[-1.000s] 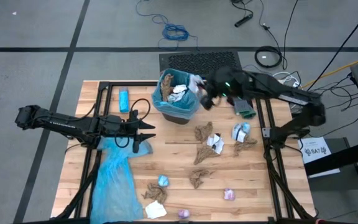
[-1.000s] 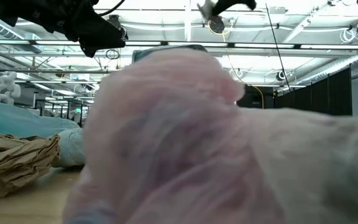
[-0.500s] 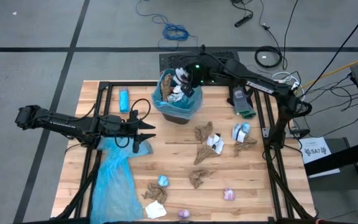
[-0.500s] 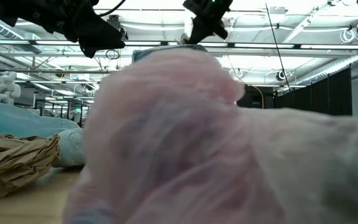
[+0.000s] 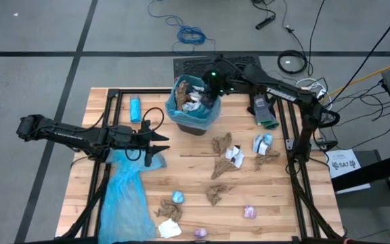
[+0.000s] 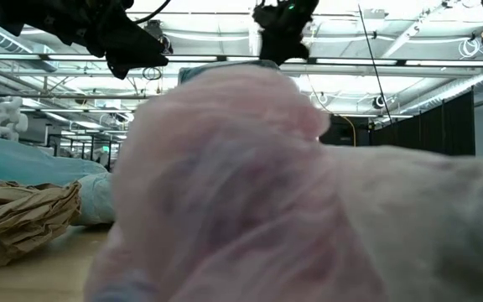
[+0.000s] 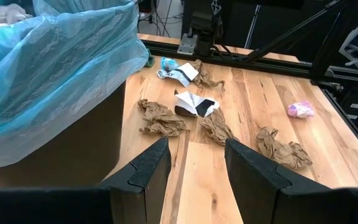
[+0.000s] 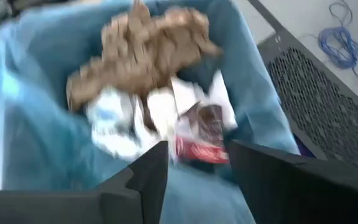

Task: Place trash/remove bag and relplace
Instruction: Put the blue plastic into the trash bin

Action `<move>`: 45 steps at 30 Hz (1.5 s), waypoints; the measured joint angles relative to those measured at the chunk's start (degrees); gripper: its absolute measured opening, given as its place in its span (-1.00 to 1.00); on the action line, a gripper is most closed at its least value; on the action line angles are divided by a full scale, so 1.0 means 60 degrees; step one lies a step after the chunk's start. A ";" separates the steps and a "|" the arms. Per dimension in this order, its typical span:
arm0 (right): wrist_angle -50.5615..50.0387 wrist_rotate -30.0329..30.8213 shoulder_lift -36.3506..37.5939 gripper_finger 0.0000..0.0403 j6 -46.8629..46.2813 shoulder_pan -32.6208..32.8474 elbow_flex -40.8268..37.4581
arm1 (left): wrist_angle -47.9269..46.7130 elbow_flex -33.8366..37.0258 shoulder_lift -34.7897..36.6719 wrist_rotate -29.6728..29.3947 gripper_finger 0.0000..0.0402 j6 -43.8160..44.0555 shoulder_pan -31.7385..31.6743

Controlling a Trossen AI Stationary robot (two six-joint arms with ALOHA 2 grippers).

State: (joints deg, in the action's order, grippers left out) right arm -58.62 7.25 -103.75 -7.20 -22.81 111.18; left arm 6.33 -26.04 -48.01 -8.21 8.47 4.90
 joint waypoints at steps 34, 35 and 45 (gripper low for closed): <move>-0.2545 0.1728 0.7218 -0.18 -0.9648 0.4346 -0.9889 | -0.0110 0.0003 0.0002 0.0000 -0.22 0.0295 0.0001; -0.2556 0.1741 0.7263 -0.18 -0.9928 0.4344 -1.0144 | -0.0100 0.0003 0.0002 -0.0001 -0.22 0.0298 0.0001; -0.2272 0.1524 0.7291 -0.18 -1.0657 0.3351 -1.1889 | -0.0114 0.0003 0.0004 -0.0002 -0.22 0.0324 0.0000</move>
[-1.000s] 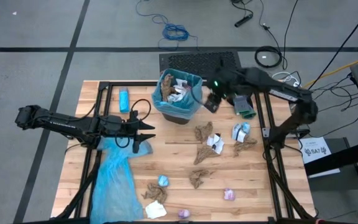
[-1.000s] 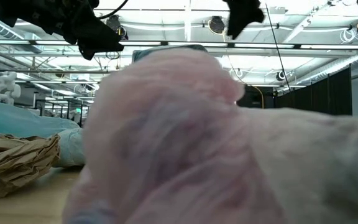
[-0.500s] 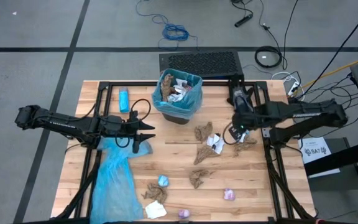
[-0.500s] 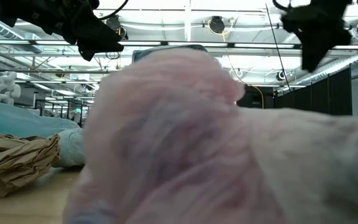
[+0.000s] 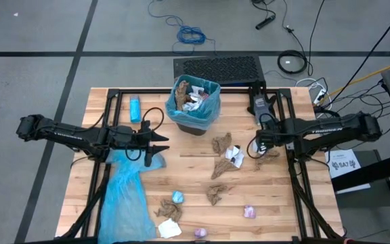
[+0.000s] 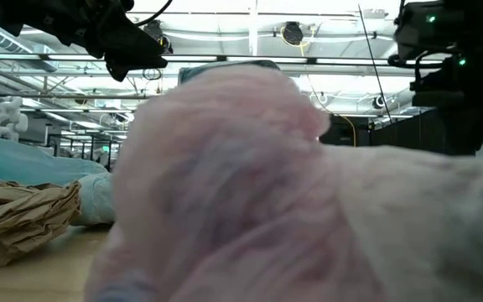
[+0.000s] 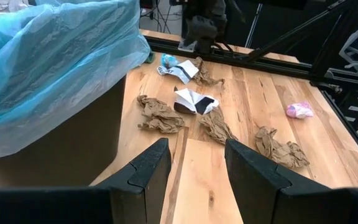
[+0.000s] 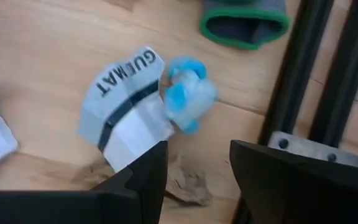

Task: Place trash/remove bag and relplace
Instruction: Put the blue plastic into the trash bin

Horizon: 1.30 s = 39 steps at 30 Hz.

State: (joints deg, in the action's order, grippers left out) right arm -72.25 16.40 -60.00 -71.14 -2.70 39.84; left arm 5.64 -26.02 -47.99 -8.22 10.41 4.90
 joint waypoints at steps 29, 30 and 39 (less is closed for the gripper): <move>0.4632 -0.1806 -0.0025 -0.34 0.3129 -0.4757 -0.2843 | -0.0034 0.0000 -0.0001 -0.0001 -0.22 0.0215 0.0000; 0.4685 -0.1806 -0.0022 -0.43 0.3170 -0.4712 -0.2875 | -0.0025 0.0000 0.0000 -0.0001 -0.22 0.0215 0.0001; 0.3567 -0.2227 -0.0084 -0.90 0.3262 -0.3836 -0.1812 | -0.0013 0.0000 0.0000 -0.0001 -0.22 0.0222 -0.0002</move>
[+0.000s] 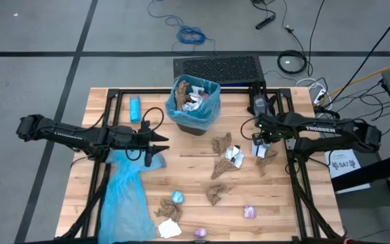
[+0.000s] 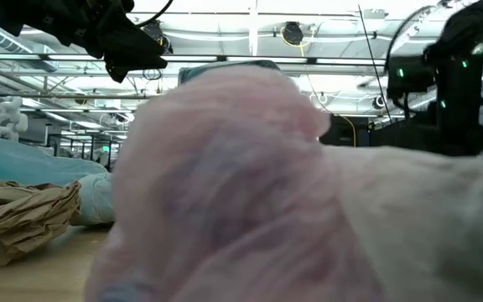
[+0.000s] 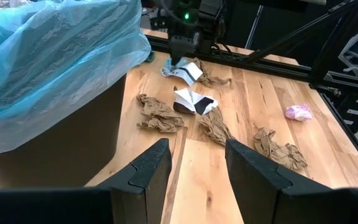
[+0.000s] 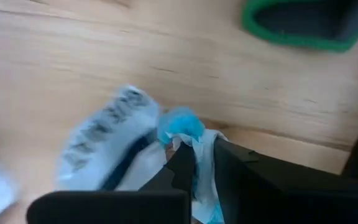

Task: Place trash/remove bag and relplace
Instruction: Put the blue plastic into the trash bin

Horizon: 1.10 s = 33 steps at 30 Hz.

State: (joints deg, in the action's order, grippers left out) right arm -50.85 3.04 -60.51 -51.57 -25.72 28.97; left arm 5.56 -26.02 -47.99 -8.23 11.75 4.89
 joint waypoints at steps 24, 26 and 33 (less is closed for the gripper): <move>0.0050 0.2756 -0.0972 -0.97 0.1395 0.3177 0.7033 | -0.0023 0.0000 -0.0001 -0.0143 -0.22 -0.0033 -0.0008; 0.0437 0.2685 -0.1564 -0.97 0.1978 0.3067 0.7540 | -0.0037 0.0000 0.0000 -0.0153 -0.22 -0.0029 -0.0008; 0.0824 0.1772 -0.4003 -0.97 0.3708 0.2133 0.9964 | -0.0092 0.0000 -0.0003 -0.0168 -0.22 -0.0018 -0.0008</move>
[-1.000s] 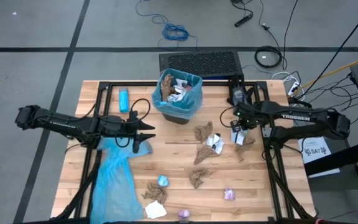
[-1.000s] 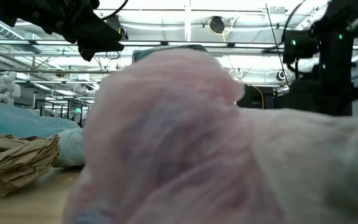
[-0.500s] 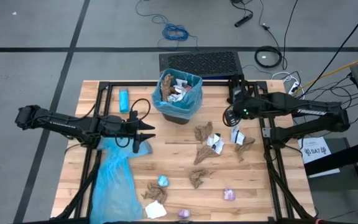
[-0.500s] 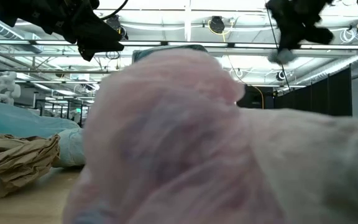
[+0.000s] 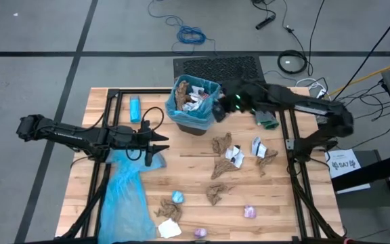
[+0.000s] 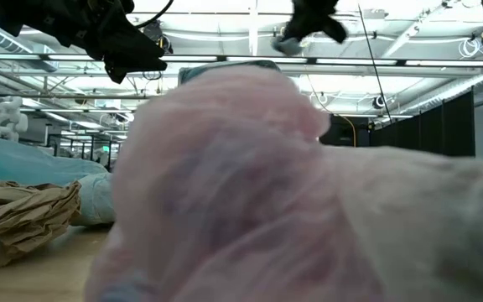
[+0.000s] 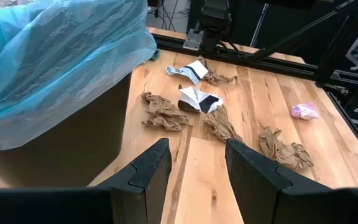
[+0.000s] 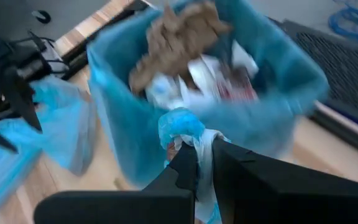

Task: Place trash/remove bag and relplace
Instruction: Put the blue plastic into the trash bin

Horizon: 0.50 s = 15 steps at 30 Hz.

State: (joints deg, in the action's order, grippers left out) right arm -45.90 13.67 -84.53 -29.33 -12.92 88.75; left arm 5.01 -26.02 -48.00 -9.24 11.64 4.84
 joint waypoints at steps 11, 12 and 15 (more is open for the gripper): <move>0.0286 -0.1077 -0.2937 -0.83 0.1451 -0.1321 0.3235 | -0.0508 0.0000 -0.0001 -0.0007 -0.22 0.0017 0.0000; 0.0283 -0.1089 -0.3105 -0.80 0.1575 -0.1366 0.3425 | -0.0557 0.0000 0.0000 -0.0007 -0.22 0.0020 0.0000; 0.0281 -0.1097 -0.3539 -0.69 0.1753 -0.1452 0.3784 | -0.0716 0.0000 0.0003 -0.0010 -0.22 0.0213 0.0000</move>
State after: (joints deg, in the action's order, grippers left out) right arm -44.22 7.09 -105.76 -18.81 -21.63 111.46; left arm 0.72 -26.02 -47.99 -9.30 12.91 4.84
